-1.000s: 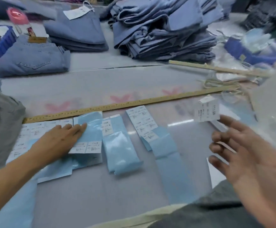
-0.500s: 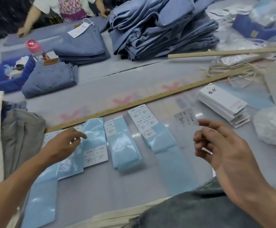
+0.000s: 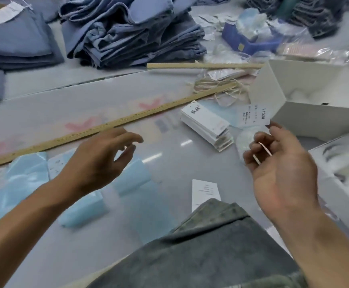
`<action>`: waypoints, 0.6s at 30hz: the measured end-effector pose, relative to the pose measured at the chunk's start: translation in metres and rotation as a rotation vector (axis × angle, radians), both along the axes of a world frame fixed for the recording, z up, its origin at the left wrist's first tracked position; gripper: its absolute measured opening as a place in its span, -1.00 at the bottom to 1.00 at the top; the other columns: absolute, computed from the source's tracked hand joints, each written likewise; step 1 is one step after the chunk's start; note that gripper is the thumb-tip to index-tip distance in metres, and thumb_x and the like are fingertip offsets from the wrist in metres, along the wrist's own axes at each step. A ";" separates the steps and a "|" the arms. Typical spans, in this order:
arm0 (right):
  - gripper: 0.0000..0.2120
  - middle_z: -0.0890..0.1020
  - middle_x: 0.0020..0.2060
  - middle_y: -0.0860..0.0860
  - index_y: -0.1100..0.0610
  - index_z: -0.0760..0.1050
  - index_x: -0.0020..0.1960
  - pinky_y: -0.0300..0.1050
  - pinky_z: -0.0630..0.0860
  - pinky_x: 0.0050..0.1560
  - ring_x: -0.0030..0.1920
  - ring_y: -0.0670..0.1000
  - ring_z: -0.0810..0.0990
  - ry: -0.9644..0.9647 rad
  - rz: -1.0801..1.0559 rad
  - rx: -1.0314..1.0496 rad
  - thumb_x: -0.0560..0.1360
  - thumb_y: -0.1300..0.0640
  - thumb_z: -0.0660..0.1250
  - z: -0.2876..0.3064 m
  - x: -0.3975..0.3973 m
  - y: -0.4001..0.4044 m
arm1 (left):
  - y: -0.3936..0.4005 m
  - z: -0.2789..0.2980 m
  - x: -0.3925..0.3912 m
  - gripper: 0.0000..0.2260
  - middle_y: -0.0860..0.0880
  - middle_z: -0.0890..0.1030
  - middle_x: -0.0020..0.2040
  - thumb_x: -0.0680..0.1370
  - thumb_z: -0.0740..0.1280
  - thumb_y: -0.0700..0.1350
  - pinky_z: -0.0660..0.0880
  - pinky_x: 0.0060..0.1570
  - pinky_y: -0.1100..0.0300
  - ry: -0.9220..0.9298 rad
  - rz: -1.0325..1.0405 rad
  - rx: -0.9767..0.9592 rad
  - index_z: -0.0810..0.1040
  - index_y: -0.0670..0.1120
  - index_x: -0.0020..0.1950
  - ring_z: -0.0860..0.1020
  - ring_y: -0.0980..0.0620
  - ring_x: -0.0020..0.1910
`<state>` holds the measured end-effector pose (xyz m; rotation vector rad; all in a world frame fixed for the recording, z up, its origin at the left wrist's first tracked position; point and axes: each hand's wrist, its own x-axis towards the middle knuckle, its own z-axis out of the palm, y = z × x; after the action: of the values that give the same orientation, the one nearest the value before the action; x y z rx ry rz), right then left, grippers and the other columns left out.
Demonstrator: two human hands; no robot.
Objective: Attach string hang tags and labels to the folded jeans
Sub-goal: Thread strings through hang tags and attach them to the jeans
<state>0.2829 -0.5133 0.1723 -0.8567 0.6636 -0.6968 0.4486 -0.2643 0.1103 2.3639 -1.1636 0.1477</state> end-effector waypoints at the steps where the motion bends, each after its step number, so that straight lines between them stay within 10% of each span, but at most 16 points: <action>1: -0.86 0.55 -0.33 -0.03 0.09 0.54 0.13 -0.24 0.43 -0.22 -0.35 -0.09 0.46 -0.002 -0.018 0.009 0.60 0.19 0.28 -0.001 -0.001 -0.004 | -0.023 0.002 -0.001 -0.80 0.11 0.60 -0.02 0.63 0.29 -0.06 0.57 -0.14 0.01 0.048 -0.033 0.015 0.61 0.09 0.23 0.56 0.03 -0.09; 6: -0.72 0.55 -0.36 -0.03 0.19 0.55 0.27 -0.26 0.44 -0.28 -0.39 -0.10 0.46 -0.015 -0.095 0.033 0.58 0.21 0.30 -0.001 -0.005 -0.022 | -0.127 -0.017 -0.020 -0.78 0.13 0.60 0.08 0.66 0.29 -0.01 0.46 -0.11 0.16 0.091 -0.217 0.231 0.56 0.15 0.29 0.54 0.07 0.07; 14: -0.84 0.57 -0.35 0.01 0.13 0.61 0.07 -0.28 0.44 -0.38 -0.42 -0.10 0.46 -0.008 -0.223 0.017 0.58 0.27 0.29 -0.010 -0.015 -0.042 | -0.254 -0.040 0.002 -0.60 -0.07 0.48 0.37 0.63 0.31 0.13 0.45 0.19 -0.02 0.101 0.097 0.196 0.48 -0.04 0.39 0.41 -0.11 0.36; 18: -0.87 0.55 -0.38 0.01 0.11 0.58 0.04 -0.29 0.43 -0.42 -0.45 -0.10 0.45 0.000 -0.235 0.044 0.59 0.27 0.28 -0.014 -0.012 -0.044 | -0.274 -0.045 0.017 -0.68 -0.09 0.54 0.19 0.60 0.32 0.15 0.40 -0.06 0.05 0.104 0.142 0.306 0.56 -0.07 0.17 0.48 -0.11 0.20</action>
<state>0.2707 -0.5569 0.1585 -0.7451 0.7843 -0.8898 0.4657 -0.5386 0.0657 2.6866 -1.0295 -0.1127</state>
